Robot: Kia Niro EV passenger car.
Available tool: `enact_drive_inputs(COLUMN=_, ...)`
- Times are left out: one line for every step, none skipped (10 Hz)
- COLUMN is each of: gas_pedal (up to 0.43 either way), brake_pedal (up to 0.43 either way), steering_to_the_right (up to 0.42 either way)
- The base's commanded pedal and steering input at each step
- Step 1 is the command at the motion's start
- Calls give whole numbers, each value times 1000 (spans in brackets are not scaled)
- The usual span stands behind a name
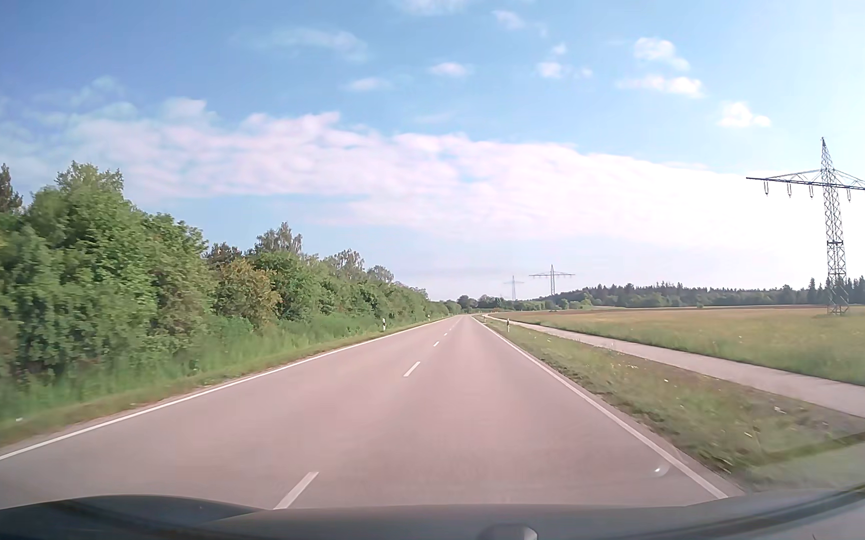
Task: Follow the waypoints while adhering to traffic rules and regulations
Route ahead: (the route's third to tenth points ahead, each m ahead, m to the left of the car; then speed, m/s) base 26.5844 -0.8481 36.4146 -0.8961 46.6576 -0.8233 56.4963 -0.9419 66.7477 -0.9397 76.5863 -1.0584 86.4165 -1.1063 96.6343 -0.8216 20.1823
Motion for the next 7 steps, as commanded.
enact_drive_inputs(gas_pedal=220, brake_pedal=0, steering_to_the_right=-2)
enact_drive_inputs(gas_pedal=220, brake_pedal=0, steering_to_the_right=-1)
enact_drive_inputs(gas_pedal=220, brake_pedal=0, steering_to_the_right=-1)
enact_drive_inputs(gas_pedal=220, brake_pedal=0, steering_to_the_right=-1)
enact_drive_inputs(gas_pedal=220, brake_pedal=0, steering_to_the_right=-1)
enact_drive_inputs(gas_pedal=220, brake_pedal=0, steering_to_the_right=-1)
enact_drive_inputs(gas_pedal=220, brake_pedal=0, steering_to_the_right=-1)
